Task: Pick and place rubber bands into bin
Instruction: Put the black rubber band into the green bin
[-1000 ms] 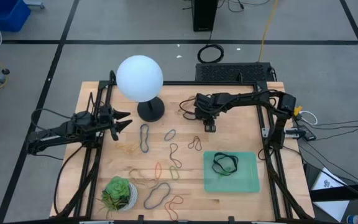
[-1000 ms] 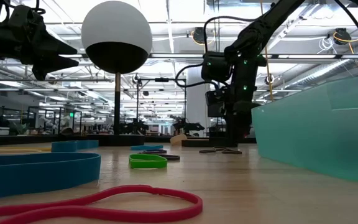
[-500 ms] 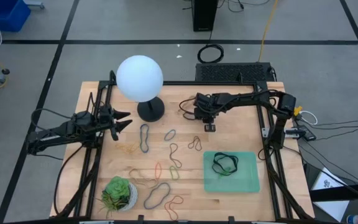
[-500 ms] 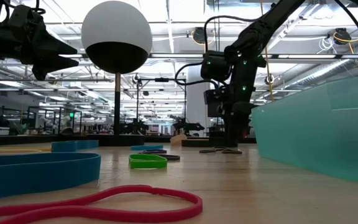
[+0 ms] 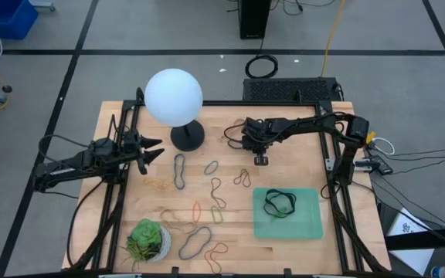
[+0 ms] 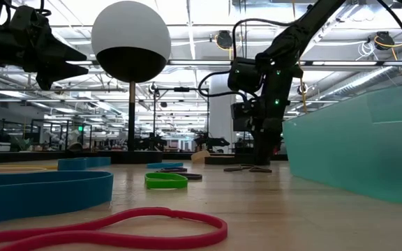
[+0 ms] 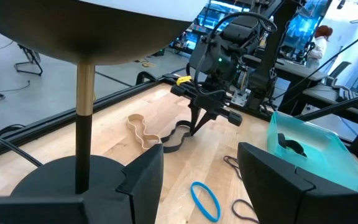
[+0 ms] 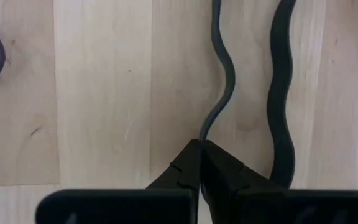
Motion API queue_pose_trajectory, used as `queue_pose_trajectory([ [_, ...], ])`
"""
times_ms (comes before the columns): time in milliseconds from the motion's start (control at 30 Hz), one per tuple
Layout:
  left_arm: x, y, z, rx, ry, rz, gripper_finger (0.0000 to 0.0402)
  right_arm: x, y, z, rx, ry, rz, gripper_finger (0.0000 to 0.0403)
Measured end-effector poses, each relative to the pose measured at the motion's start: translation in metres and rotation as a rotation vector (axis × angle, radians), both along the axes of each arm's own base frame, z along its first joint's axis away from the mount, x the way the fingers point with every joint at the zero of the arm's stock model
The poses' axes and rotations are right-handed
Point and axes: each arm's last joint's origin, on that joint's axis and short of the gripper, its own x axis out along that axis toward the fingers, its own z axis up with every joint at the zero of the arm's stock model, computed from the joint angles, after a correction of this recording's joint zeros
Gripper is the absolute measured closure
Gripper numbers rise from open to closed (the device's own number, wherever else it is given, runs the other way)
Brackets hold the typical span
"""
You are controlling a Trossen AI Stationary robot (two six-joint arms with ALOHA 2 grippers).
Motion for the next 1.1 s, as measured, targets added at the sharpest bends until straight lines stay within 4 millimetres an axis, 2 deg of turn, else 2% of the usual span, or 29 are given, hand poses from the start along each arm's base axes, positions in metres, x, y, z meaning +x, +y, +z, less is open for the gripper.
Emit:
queue_pose_trajectory([
  [133, 0.000, 0.000, 0.000, 0.000, 0.000, 0.000, 0.0190, 0.001, 0.003, 0.005, -0.017, -0.016, 0.003, 0.0400],
  [233, 0.000, 0.000, 0.000, 0.000, 0.000, 0.000, 0.0190, 0.000, 0.007, 0.018, -0.036, -0.060, -0.008, 0.0401],
  [367, 0.000, 0.000, 0.000, 0.002, -0.001, 0.000, 0.0190, -0.003, 0.016, 0.050, -0.054, -0.172, -0.020, 0.0402],
  [500, 0.000, 0.000, 0.000, 0.003, -0.002, 0.000, 0.0190, -0.012, 0.030, 0.093, -0.075, -0.339, -0.035, 0.0402],
  [700, 0.000, 0.000, 0.001, 0.004, -0.007, 0.001, 0.0190, -0.038, 0.059, 0.155, -0.068, -0.593, -0.036, 0.0402],
  [833, 0.000, 0.000, 0.001, 0.006, -0.006, 0.001, 0.0190, -0.061, 0.078, 0.189, -0.065, -0.749, 0.003, 0.0402],
  [967, 0.000, 0.000, 0.001, 0.006, -0.008, 0.000, 0.0190, -0.085, 0.093, 0.216, -0.045, -0.891, 0.029, 0.0402],
  [1100, 0.000, 0.000, 0.001, 0.006, -0.008, 0.000, 0.0190, -0.107, 0.105, 0.234, -0.019, -0.995, 0.055, 0.0402],
])
